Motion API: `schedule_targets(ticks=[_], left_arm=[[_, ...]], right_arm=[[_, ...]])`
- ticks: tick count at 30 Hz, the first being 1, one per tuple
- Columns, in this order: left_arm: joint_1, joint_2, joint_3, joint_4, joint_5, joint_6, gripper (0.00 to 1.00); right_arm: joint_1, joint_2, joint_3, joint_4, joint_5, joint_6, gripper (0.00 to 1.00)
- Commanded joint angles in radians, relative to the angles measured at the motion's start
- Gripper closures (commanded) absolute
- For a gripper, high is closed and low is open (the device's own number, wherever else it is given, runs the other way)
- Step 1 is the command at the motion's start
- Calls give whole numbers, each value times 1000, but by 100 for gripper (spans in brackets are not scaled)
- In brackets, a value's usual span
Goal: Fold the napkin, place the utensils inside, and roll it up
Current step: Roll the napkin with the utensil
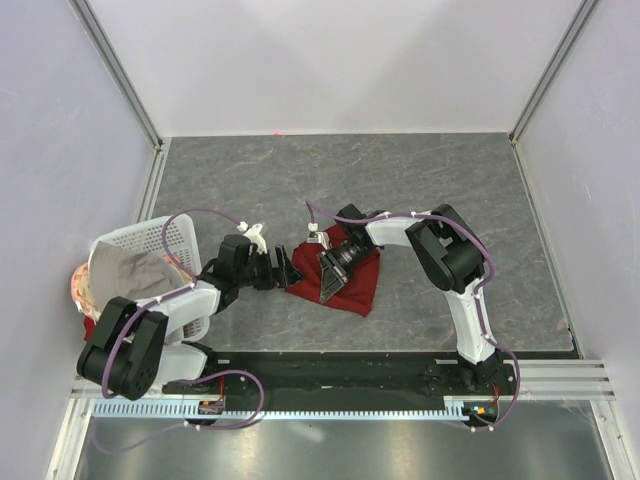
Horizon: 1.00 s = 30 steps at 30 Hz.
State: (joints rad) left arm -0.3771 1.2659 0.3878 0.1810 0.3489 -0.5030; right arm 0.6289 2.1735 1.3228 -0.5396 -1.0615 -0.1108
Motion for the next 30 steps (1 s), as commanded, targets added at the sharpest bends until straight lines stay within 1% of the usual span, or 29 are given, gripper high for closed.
schedule_targets(ticks=[1, 4, 7, 10, 11, 13, 14, 16, 17, 19, 20, 22, 23, 26, 27, 28, 29, 30], left_arm=[[0, 64, 16, 80, 16, -42, 12], [0, 67, 14, 113, 1, -54, 13], [0, 82, 22, 120, -28, -60, 16], [0, 111, 34, 109, -28, -63, 27], [-2, 116, 36, 104, -30, -65, 34], [0, 124, 36, 95, -30, -66, 39], [-2, 124, 36, 92, -30, -65, 46], [0, 128, 37, 77, -34, -63, 52], [0, 130, 39, 74, -37, -62, 57], [-2, 138, 46, 58, -34, -55, 62], [0, 147, 52, 48, -34, -54, 68], [0, 154, 71, 14, -33, -43, 73], [0, 162, 86, 2, -31, -39, 78], [0, 177, 123, -69, -33, -13, 84], [0, 181, 135, -89, -31, -5, 86], [0, 188, 146, -106, -30, 10, 89], [0, 193, 164, -139, -31, 17, 96], [0, 207, 175, -155, -30, 26, 98]], right_arm=[[-15, 62, 3, 10, 149, -36, 89], [-15, 59, 0, 10, 152, -36, 89], [-15, 57, 0, 9, 155, -36, 89], [-15, 52, 0, 9, 159, -33, 89], [-15, 54, 0, 10, 163, -33, 89], [-17, 55, 0, 9, 167, -33, 89], [-15, 54, 0, 6, 169, -32, 89], [-15, 57, 0, 9, 169, -30, 89], [-15, 57, 0, 9, 170, -30, 89], [-17, 54, 0, 7, 175, -29, 89], [-15, 45, 0, 9, 185, -27, 89], [-15, 36, 0, 7, 196, -21, 89], [-15, 20, 0, 9, 213, -18, 88], [-15, -33, -7, 16, 248, 0, 85], [-15, -52, -17, 23, 286, 9, 80], [-17, -73, -28, 32, 305, 31, 78], [-15, -125, -37, 53, 320, 37, 75], [-15, -154, -65, 69, 352, 51, 67]])
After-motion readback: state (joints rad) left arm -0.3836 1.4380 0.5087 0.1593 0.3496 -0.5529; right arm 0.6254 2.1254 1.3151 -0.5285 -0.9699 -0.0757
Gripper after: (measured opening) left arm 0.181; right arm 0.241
